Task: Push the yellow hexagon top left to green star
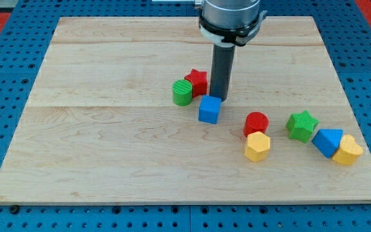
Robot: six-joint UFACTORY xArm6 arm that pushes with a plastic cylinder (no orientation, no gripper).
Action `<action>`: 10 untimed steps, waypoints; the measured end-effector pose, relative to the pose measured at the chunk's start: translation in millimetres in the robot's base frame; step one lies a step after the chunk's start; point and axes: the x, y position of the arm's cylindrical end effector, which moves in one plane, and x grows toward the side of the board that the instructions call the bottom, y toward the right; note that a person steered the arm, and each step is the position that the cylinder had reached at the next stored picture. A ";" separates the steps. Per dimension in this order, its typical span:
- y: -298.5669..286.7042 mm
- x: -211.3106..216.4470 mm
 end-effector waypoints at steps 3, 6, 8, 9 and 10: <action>-11.5 72.7; 5.9 139.9; 69.3 108.3; 69.8 102.8; 98.9 102.4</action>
